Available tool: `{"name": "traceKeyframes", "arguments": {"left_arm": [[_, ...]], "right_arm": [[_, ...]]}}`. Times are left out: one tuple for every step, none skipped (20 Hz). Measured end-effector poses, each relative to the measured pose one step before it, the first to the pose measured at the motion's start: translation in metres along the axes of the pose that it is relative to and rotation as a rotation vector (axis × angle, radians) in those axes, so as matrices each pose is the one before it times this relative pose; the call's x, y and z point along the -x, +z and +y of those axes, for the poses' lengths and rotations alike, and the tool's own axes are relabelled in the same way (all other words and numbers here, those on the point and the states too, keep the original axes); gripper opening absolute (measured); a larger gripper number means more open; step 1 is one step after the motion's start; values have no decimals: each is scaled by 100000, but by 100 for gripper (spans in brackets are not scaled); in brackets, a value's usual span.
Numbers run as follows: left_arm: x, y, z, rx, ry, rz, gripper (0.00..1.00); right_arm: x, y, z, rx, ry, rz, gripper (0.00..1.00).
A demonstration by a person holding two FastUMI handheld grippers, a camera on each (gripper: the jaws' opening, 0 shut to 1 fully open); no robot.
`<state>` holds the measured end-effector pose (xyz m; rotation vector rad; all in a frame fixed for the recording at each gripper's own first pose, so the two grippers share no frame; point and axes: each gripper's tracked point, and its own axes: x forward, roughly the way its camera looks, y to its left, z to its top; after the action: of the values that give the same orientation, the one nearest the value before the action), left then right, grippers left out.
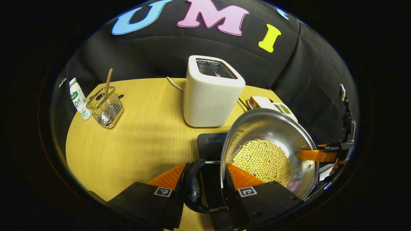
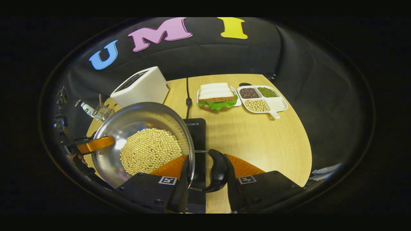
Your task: First push the handle of the pot to place it horizontally, then grasp the pot with both hands and set it on the induction cooktop.
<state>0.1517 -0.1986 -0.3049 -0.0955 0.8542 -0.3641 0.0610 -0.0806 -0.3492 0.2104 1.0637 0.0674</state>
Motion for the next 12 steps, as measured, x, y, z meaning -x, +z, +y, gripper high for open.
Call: {"name": "traceKeyframes", "arguments": {"left_arm": [[-39, 1, -28, 343, -215, -125, 59], [-144, -134, -6, 432, -230, -119, 59], [32, -26, 40, 775, -454, -118, 60], [-73, -24, 30, 155, -372, -227, 59], [54, 36, -60, -664, -62, -69, 59], [27, -12, 62, -465, 16, 16, 59], [-43, -12, -8, -56, -33, -17, 59], [-24, 19, -80, 376, 12, 1, 59], [20, 29, 58, 127, 35, -43, 59], [-14, -26, 5, 164, 90, -49, 60], [71, 42, -23, 255, 63, 27, 59], [-74, -73, -12, 100, 91, 108, 60]], "right_arm": [[-165, 49, -30, 140, 21, -330, 54], [24, 80, -19, -11, -121, -595, 54], [37, 16, -3, 110, -132, -99, 53], [-49, -91, -36, 51, 26, 15, 54], [28, 2, -25, -43, 196, -226, 54], [-58, -48, -36, -450, -23, -91, 54], [-61, 12, 6, -235, -183, -150, 54], [37, -16, -16, -76, -181, -94, 54], [70, 20, -22, 30, -142, -19, 54], [-97, -48, -20, -128, -75, 81, 56], [-28, -36, 22, -176, -84, 228, 56], [85, 2, 22, -134, -87, -44, 57]]}}
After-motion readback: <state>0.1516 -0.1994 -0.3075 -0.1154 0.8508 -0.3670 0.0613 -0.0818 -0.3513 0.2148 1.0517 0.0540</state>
